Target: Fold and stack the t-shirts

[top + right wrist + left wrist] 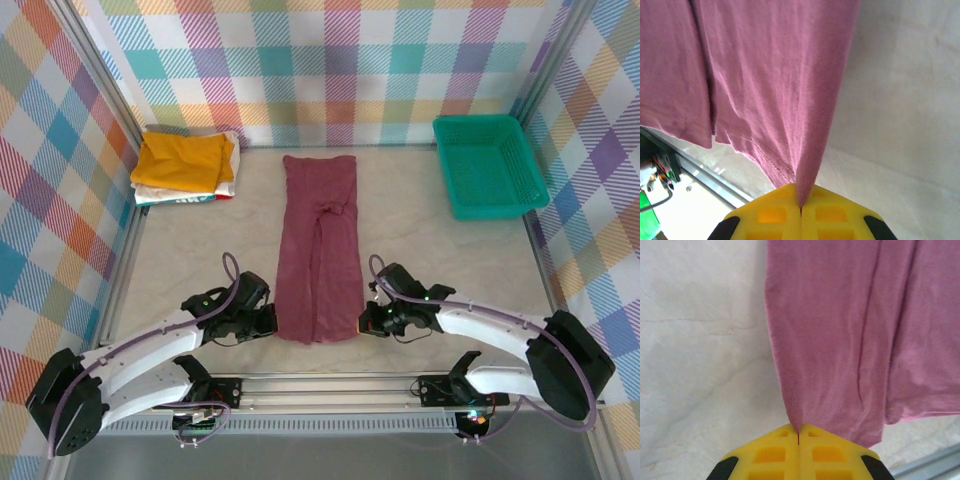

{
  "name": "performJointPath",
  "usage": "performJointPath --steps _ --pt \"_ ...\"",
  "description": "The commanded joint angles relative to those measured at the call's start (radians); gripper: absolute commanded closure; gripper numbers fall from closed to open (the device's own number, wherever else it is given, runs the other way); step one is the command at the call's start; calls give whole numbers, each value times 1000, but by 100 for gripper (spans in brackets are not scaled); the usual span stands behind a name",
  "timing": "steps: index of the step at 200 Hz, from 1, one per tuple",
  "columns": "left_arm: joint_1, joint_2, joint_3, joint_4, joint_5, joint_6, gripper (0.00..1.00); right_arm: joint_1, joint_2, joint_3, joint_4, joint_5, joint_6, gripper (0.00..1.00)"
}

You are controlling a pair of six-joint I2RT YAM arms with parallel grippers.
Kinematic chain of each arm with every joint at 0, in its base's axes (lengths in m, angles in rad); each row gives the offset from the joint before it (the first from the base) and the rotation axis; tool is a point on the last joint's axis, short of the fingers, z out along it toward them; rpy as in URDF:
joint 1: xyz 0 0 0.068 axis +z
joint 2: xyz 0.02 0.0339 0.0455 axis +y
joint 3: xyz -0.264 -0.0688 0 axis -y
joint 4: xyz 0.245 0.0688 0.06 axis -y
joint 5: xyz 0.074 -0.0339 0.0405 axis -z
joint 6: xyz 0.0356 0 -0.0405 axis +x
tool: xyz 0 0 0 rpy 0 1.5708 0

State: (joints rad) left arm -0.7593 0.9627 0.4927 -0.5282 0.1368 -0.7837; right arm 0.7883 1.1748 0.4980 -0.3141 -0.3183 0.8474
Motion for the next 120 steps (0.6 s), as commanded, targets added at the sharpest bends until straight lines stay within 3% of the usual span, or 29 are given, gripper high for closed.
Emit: performJointPath --steps 1,40,68,120 --pt "-23 -54 23 -54 -25 -54 100 5 -73 -12 -56 16 34 100" --pt "-22 -3 85 -80 -39 -30 100 3 -78 37 -78 43 33 100" --pt "-17 23 144 -110 -111 -16 100 -28 -62 92 -108 67 12 100" --pt "104 167 290 -92 -108 91 100 -148 50 244 -146 64 -100 100"
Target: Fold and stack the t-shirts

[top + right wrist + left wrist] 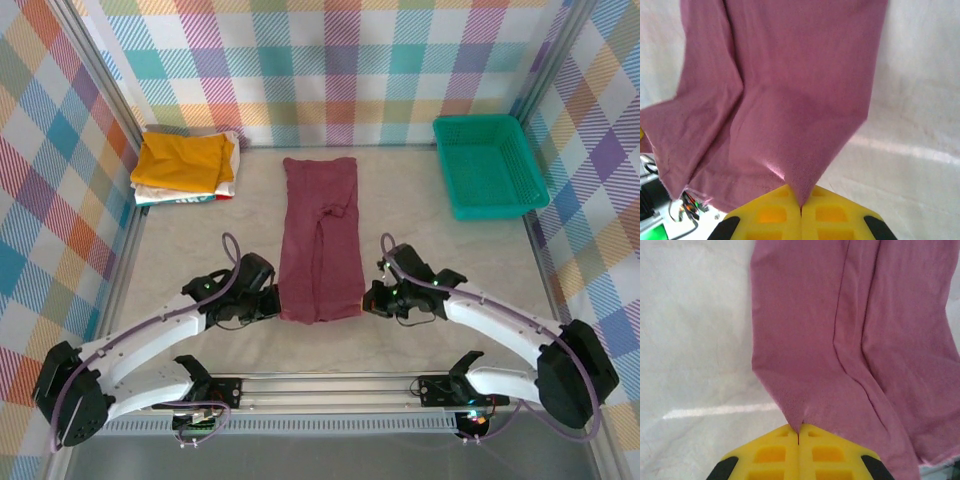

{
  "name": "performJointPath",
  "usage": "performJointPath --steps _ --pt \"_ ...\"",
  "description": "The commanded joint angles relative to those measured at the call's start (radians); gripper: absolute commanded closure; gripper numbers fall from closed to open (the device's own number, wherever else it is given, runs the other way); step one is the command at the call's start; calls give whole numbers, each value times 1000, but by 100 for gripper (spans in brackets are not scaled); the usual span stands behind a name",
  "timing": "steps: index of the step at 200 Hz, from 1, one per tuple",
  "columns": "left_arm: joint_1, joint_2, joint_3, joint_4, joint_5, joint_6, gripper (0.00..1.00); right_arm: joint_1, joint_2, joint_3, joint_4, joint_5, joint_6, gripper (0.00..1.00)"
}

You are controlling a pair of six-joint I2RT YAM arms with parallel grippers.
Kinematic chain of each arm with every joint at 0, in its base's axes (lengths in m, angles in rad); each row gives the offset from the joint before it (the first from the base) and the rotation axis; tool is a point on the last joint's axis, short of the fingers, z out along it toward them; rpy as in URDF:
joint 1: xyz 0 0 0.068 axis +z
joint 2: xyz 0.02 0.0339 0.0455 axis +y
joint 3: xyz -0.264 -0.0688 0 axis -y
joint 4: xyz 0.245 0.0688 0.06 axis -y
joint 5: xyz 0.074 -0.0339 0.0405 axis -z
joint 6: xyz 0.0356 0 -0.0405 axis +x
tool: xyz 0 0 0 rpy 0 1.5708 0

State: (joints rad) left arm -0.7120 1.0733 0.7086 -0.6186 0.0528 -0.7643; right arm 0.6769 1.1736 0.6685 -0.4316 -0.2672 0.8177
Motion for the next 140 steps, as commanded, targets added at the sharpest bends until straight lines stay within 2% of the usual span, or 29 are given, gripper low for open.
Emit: performJointPath --steps 1,85,140 --pt "60 60 78 -2 -24 73 100 -38 55 77 -29 13 -72 100" --pt "242 326 317 97 -41 244 100 -164 284 297 50 31 -208 100" --pt "311 481 429 148 -30 339 100 -217 425 405 106 10 -239 100"
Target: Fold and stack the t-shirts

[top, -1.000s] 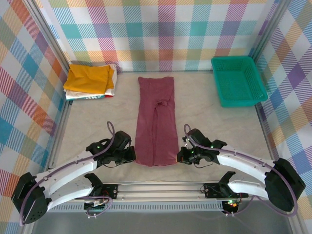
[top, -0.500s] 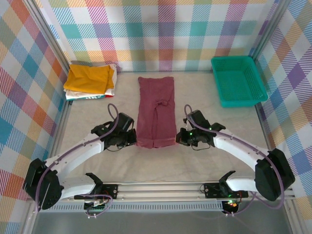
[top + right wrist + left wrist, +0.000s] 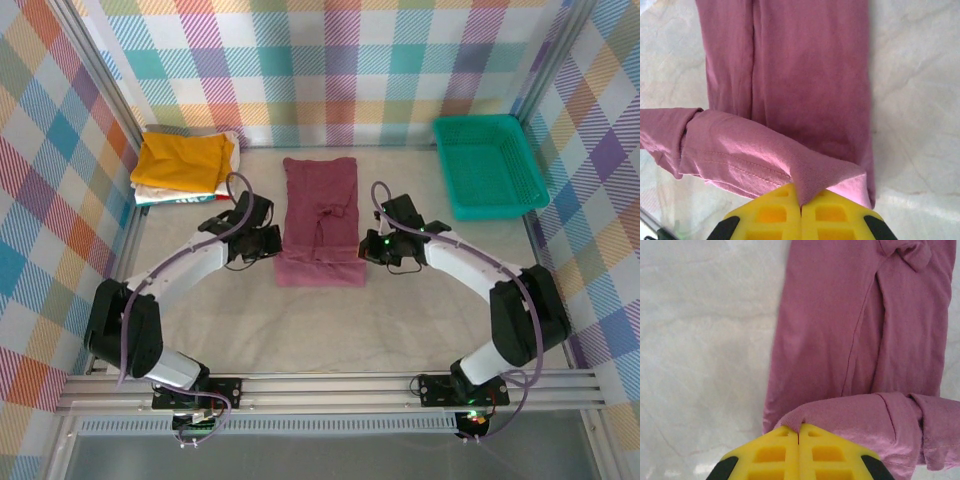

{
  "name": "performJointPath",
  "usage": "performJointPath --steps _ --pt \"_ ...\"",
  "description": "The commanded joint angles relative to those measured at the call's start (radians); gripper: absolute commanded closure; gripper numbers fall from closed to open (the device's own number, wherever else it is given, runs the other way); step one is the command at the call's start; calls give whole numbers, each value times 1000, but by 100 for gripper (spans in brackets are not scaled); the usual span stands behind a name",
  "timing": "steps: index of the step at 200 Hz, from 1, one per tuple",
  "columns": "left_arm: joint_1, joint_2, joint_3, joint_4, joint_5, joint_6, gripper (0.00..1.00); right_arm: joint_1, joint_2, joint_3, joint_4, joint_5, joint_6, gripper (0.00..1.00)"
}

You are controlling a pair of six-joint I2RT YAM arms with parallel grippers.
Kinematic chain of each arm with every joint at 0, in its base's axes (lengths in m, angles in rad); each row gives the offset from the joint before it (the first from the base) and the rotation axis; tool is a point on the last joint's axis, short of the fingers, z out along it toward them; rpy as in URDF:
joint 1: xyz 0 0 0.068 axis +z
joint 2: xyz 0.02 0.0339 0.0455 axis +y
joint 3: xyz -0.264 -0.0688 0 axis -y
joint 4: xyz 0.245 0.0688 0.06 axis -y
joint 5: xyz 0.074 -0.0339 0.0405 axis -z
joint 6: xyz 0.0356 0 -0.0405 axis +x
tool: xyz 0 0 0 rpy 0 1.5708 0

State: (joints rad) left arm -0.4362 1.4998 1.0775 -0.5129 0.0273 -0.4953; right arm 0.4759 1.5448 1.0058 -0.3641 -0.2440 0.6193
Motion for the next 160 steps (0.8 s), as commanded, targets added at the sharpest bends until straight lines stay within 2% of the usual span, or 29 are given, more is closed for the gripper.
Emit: performJointPath --steps 1,82,111,123,132,138,142,149,160 --pt "37 59 62 43 -3 71 100 -17 57 70 40 -14 -41 100" --pt "81 260 201 67 8 94 100 -63 243 245 42 -51 -59 100" --pt "103 362 315 64 10 124 100 -97 310 322 37 -49 -56 100" --pt "110 422 398 50 13 143 100 -116 358 378 30 -58 -55 83" --pt "117 481 479 37 16 154 84 -133 399 436 6 -61 -51 76" --pt "123 518 541 17 17 162 68 -146 425 475 -17 -51 -43 63" --pt "127 544 586 -1 19 166 61 -153 442 510 -36 -49 -40 57" --pt "136 585 666 -42 21 169 55 -168 468 572 -78 -61 -38 49" --pt "146 610 760 -96 30 169 50 -182 481 638 -110 -86 -40 44"
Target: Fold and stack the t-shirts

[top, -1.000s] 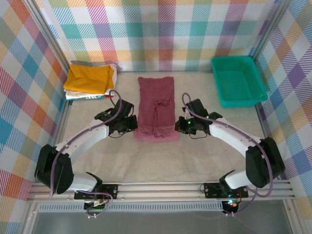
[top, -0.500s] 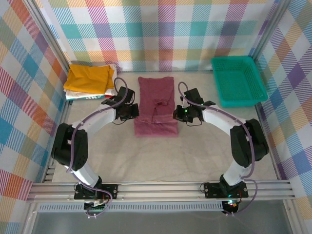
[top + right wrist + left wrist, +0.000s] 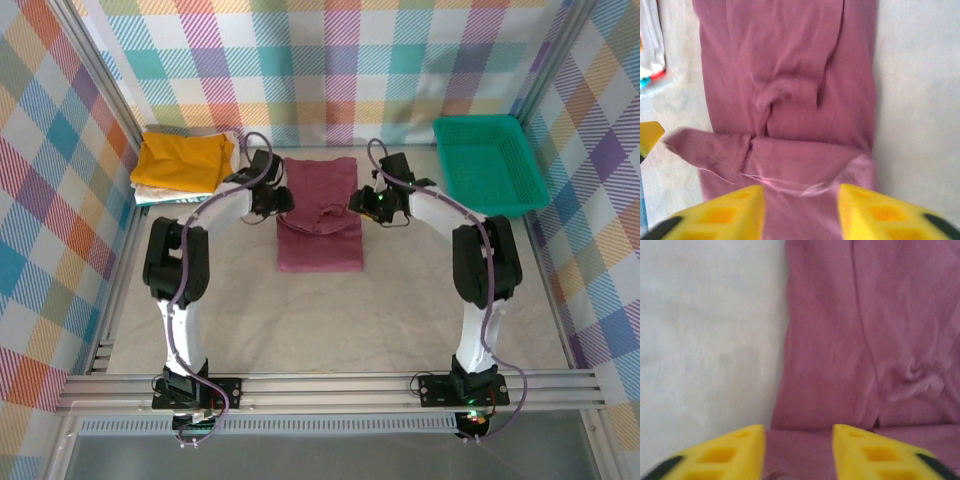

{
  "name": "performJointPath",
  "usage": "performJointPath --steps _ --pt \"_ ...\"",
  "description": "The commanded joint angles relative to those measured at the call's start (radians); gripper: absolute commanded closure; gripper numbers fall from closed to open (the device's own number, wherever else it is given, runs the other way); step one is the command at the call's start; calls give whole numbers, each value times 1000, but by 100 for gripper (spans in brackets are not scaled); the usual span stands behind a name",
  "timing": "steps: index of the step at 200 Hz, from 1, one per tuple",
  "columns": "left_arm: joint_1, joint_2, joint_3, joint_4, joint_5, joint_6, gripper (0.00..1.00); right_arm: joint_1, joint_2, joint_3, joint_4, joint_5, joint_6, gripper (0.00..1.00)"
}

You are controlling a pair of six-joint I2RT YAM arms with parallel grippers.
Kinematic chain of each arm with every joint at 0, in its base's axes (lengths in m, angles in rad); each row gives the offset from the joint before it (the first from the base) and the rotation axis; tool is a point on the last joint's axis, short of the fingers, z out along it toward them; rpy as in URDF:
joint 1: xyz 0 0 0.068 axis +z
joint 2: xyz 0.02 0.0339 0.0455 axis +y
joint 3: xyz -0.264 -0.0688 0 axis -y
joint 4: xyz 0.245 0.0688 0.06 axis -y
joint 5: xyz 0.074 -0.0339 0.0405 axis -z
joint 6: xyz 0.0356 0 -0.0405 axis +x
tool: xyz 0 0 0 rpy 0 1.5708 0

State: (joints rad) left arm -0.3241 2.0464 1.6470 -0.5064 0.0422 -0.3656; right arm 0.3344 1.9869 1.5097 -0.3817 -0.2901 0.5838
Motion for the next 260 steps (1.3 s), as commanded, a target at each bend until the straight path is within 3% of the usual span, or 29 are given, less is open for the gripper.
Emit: performJointPath --steps 1,15,37,55,82,101,131,260 --pt "34 62 194 -106 16 39 50 -40 37 139 -93 -41 -5 44" --pt "30 -3 165 -93 -1 34 50 -39 -14 126 -86 -43 -27 48" --pt "9 -184 -86 19 -16 11 49 -31 -129 -31 2 -89 -54 50" --pt "-11 -306 -283 74 -37 -27 52 -7 -193 -175 80 -142 -64 59" --pt "-66 -448 -528 174 -40 -37 71 79 -229 -303 154 -146 -75 79" --pt "-113 -442 -614 274 -9 -24 80 114 -211 -366 237 -120 -38 93" --pt "-119 -328 -586 316 4 -45 87 137 -134 -352 285 -65 -6 100" --pt "-86 42 -199 272 -111 54 87 132 73 -163 364 161 7 100"
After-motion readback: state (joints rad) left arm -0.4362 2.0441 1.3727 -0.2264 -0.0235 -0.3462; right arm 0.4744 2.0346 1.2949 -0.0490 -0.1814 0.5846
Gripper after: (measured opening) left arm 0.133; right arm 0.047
